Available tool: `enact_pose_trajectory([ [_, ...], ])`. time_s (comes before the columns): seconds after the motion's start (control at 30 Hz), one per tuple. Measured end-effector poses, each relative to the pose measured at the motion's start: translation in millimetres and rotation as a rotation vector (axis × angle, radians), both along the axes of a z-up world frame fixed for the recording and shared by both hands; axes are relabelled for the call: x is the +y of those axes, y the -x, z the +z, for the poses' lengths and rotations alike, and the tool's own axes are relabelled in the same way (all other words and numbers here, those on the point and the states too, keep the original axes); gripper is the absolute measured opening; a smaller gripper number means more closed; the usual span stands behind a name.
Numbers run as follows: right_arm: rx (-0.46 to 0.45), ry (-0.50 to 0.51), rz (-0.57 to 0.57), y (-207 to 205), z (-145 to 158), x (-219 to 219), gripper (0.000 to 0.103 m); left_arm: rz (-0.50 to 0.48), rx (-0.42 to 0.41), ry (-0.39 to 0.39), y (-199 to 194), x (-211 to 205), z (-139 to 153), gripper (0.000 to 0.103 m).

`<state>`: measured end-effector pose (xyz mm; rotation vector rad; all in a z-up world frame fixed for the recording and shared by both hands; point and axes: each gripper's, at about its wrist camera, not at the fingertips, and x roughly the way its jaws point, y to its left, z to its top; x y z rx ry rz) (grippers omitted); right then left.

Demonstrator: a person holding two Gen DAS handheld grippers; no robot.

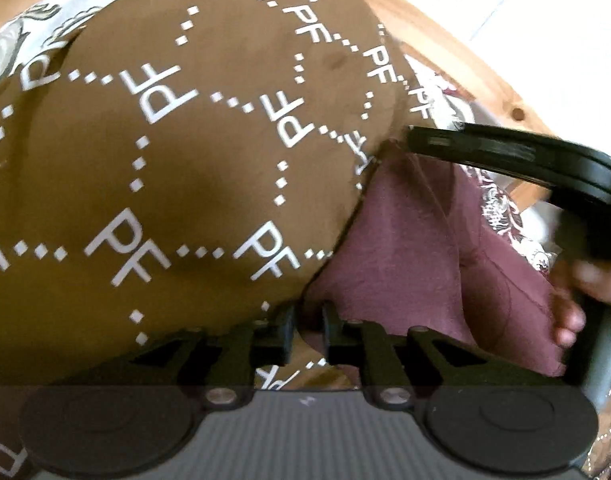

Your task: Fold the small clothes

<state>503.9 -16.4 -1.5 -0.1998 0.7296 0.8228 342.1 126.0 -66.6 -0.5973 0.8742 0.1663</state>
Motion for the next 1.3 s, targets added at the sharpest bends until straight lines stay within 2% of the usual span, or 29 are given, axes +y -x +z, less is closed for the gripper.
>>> enact_pose_trajectory([
  [0.03,-0.015,-0.008,-0.019,2,5,-11,0.043,0.002,0.001,0.003,0,0,-1,0.022],
  [0.1,-0.045,-0.020,-0.065,10,14,-38,0.052,-0.001,0.003,-0.006,1,-2,0,0.030],
  [0.17,-0.075,-0.009,-0.114,22,21,-69,0.059,-0.011,0.002,-0.025,2,-6,2,0.050],
  [0.2,-0.097,0.007,-0.145,31,22,-85,0.067,-0.013,-0.001,-0.036,4,-8,3,0.054],
  [0.27,-0.131,0.048,-0.202,55,20,-117,0.076,-0.011,-0.011,-0.086,6,-17,7,0.069],
  [0.3,-0.141,0.067,-0.235,69,17,-133,0.082,-0.013,-0.015,-0.120,8,-22,10,0.072],
  [0.37,-0.135,0.100,-0.294,102,7,-163,0.089,-0.025,-0.022,-0.182,11,-30,14,0.087],
  [0.47,-0.102,0.158,-0.364,155,-16,-201,0.096,-0.055,-0.013,-0.244,14,-41,16,0.092],
  [0.53,-0.089,0.231,-0.386,191,-31,-217,0.098,-0.082,-0.004,-0.272,18,-49,17,0.098],
  [0.67,-0.119,0.338,-0.366,252,-45,-236,0.102,-0.149,-0.001,-0.297,25,-62,18,0.100],
  [0.87,-0.175,0.448,-0.284,319,-35,-248,0.102,-0.271,-0.072,-0.354,68,-82,36,0.102],
  [1.0,-0.132,0.457,-0.237,351,-29,-257,0.102,-0.410,-0.158,-0.410,109,-101,57,0.102],
  [1.1,-0.089,0.458,-0.186,368,-30,-257,0.102,-0.501,-0.210,-0.411,141,-110,68,0.102],
  [1.23,-0.051,0.503,-0.132,382,-32,-253,0.102,-0.586,-0.206,-0.419,174,-119,73,0.102],
  [1.3,0.001,0.508,-0.117,382,-32,-256,0.102,-0.657,-0.166,-0.430,186,-125,73,0.102],
])
